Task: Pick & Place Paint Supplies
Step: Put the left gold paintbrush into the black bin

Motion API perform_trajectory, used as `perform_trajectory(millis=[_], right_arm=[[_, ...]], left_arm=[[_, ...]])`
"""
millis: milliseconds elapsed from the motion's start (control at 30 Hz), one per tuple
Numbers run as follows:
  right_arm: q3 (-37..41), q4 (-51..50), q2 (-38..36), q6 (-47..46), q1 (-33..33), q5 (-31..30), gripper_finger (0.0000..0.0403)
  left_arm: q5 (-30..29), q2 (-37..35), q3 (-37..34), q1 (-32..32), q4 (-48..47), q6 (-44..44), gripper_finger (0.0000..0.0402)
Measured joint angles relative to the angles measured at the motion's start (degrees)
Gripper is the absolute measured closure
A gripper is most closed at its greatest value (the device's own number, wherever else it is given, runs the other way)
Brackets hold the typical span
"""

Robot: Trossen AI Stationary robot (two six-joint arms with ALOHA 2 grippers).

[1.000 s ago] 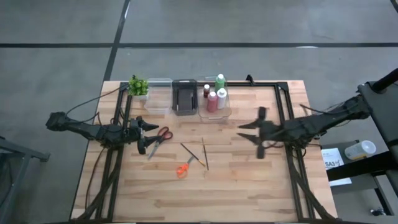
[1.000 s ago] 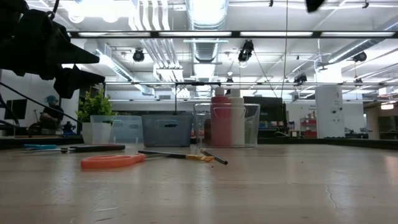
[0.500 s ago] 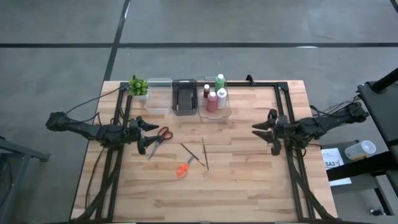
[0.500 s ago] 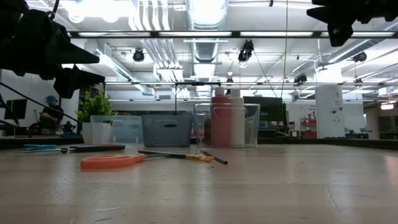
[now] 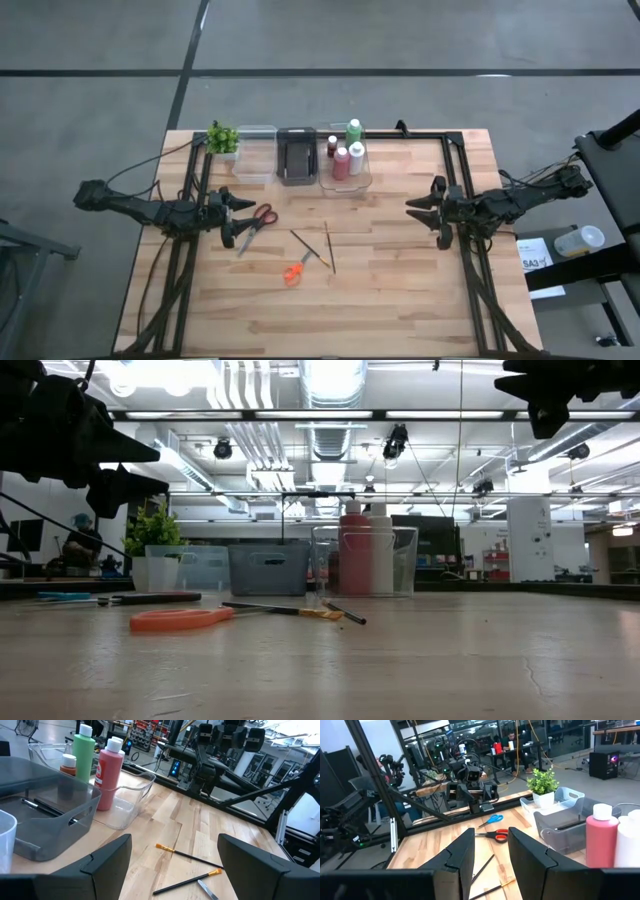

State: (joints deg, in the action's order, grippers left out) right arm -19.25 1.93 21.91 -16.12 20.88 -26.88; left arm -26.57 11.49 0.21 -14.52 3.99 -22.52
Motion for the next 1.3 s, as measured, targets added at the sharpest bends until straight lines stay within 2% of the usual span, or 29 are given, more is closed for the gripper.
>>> perform_trajectory(millis=[500,667,767,933,1100,1300], right_arm=[[0.0,0.01,0.04,0.02,0.0,0.01,0.0287],[0.0,0.02,0.04,0.04,-0.01,0.01,0.0287],[0.0,0.02,0.04,0.04,0.0,0.01,0.0287],[0.0,0.03,0.39,0.07,-0.01,0.01,0.0287],[0.02,0.04,0.73,0.07,0.0,0.01,0.0287],[0.02,0.04,0.81,0.07,0.0,0.01,0.0287]], left_arm=[[0.03,0.0,0.0,0.0,0.02,-0.71,0.0099],[1.7,-0.02,0.0,0.04,0.66,-15.98,0.0099],[5.5,-0.08,0.38,0.04,-0.5,-18.78,0.0099],[14.75,0.63,3.62,0.04,-1.17,-14.17,0.0099],[15.05,3.32,9.9,0.07,-5.81,-8.76,0.0099],[14.8,12.45,18.29,0.22,-12.29,0.97,0.0099]])
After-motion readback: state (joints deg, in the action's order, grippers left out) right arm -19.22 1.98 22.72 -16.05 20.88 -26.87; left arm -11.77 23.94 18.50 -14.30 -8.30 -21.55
